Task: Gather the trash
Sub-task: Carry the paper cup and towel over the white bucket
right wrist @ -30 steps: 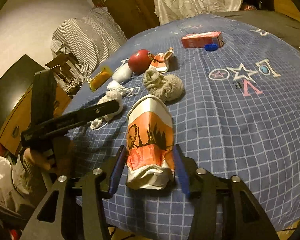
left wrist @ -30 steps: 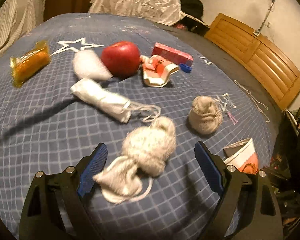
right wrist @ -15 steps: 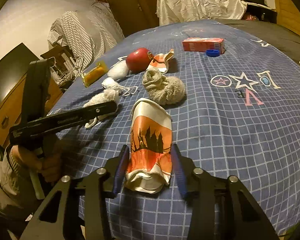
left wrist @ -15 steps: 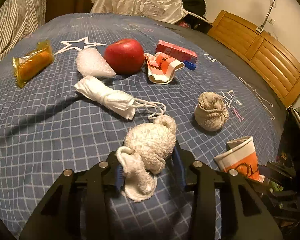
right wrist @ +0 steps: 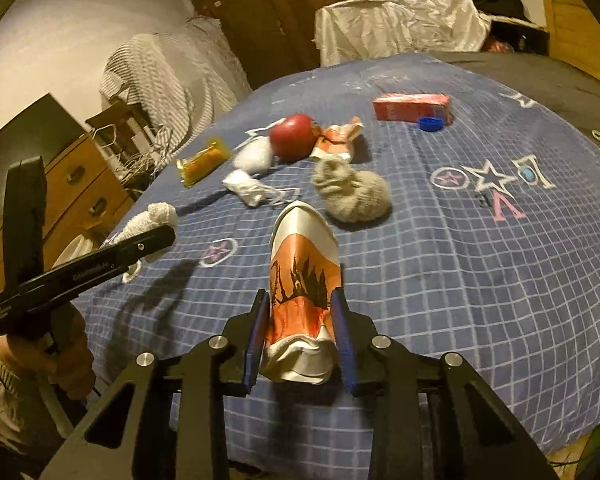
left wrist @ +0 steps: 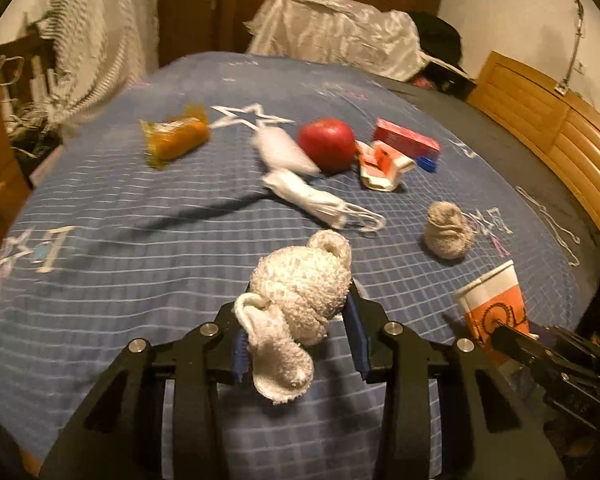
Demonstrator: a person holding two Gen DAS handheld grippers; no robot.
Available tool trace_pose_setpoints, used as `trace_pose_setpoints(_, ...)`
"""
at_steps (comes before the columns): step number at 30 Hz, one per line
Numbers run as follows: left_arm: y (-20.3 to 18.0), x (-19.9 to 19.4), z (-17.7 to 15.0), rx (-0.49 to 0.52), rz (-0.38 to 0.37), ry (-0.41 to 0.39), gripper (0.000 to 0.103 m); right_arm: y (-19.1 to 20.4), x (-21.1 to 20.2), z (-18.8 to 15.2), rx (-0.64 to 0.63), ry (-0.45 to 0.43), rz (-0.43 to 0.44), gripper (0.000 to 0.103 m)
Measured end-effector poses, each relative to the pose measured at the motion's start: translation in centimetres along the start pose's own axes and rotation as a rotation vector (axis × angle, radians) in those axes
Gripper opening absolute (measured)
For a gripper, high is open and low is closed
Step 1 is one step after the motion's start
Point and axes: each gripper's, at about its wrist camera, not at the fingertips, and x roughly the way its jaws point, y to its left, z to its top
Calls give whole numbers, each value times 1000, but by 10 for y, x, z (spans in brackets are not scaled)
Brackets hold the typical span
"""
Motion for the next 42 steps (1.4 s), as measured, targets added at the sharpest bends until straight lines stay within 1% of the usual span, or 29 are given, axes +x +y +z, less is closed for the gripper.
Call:
trace_pose_setpoints(6,17,-23,-1,-15,87,-43,37,30,-7,0,-60,0,26,33)
trace_pose_setpoints(12,37,-45,2,-35,160,-99,37,65,-9,11,-131,-19,59,33)
trace_pose_setpoints(18,68,-71,7,-71,237,-162,37,103,-7,34,-185,-53,85,33)
trace_pose_setpoints(22,94,-87,12,-102,288,-200,37,137,-1,54,-223,-82,107,33)
trace_pose_setpoints(27,130,-110,15,-139,357,-244,37,194,12,72,-298,-98,149,33)
trace_pose_setpoints(33,179,-139,17,-195,445,-287,37,270,35,88,-386,-91,213,33)
trace_pose_setpoints(38,222,-163,16,-232,533,-315,38,336,59,98,-445,-75,260,33)
trace_pose_setpoints(42,254,-176,13,-260,590,-319,38,381,78,101,-487,-51,294,33)
